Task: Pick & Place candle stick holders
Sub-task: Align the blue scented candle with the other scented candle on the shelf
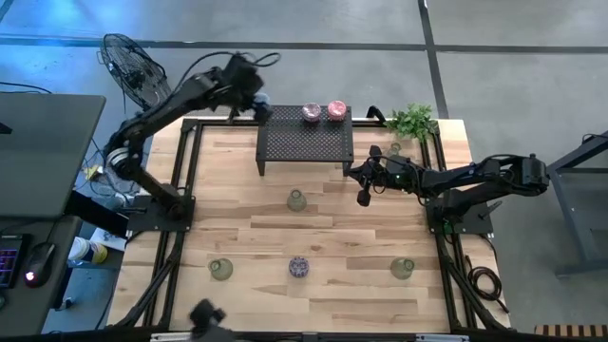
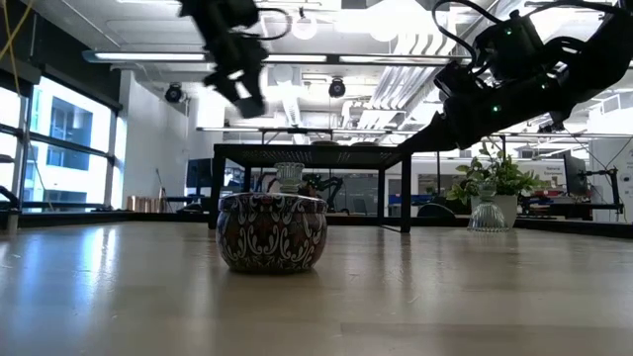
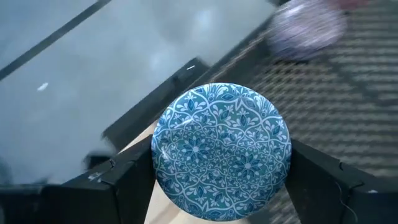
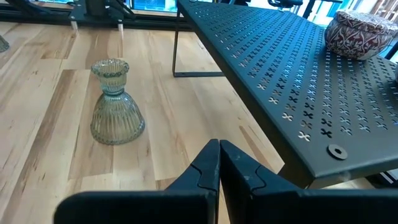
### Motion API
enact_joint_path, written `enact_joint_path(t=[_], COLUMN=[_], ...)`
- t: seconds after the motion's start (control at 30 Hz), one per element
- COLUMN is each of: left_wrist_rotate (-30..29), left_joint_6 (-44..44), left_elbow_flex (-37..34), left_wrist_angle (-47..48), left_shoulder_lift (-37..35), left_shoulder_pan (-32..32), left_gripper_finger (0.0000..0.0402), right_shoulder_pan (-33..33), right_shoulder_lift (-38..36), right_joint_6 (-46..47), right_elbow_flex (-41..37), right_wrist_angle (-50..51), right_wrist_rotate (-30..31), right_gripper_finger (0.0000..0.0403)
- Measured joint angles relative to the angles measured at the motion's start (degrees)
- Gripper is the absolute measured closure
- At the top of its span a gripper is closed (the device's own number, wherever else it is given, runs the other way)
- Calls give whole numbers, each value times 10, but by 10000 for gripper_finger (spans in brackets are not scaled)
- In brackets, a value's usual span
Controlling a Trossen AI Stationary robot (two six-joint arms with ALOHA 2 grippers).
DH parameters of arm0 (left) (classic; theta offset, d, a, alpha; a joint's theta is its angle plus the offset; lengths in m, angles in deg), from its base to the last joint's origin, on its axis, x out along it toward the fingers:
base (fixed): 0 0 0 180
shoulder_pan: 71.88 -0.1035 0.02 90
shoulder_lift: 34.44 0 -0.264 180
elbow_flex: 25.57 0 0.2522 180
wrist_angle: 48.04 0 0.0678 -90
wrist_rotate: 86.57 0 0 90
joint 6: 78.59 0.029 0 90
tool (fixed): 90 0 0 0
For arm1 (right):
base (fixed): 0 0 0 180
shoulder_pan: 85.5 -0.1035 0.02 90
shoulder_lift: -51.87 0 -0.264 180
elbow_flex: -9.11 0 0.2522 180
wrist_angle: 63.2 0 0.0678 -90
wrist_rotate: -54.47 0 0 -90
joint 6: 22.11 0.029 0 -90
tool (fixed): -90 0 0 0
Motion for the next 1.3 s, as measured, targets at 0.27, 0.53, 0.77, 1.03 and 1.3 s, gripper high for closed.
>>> enact_joint_path(t=[0.27,0.53,0.77,1.03,1.3], left_wrist_rotate=[21,32,29,28,29], left_joint_6=[48,61,62,64,62], left_elbow_flex=[182,255,256,256,256], left_wrist_angle=[84,118,117,114,103], left_shoulder_lift=[174,254,265,285,286], left_shoulder_pan=[30,28,28,28,28], left_gripper_finger=[114,114,114,114,110], right_shoulder_pan=[0,0,0,0,0], right_shoulder_lift=[0,0,0,0,0], right_joint_6=[1,1,1,1,1], right_elbow_flex=[0,0,0,0,0], right_wrist_angle=[-1,2,3,3,3], right_wrist_rotate=[0,-1,-1,-2,-2], right_gripper_finger=[401,402,402,402,402])
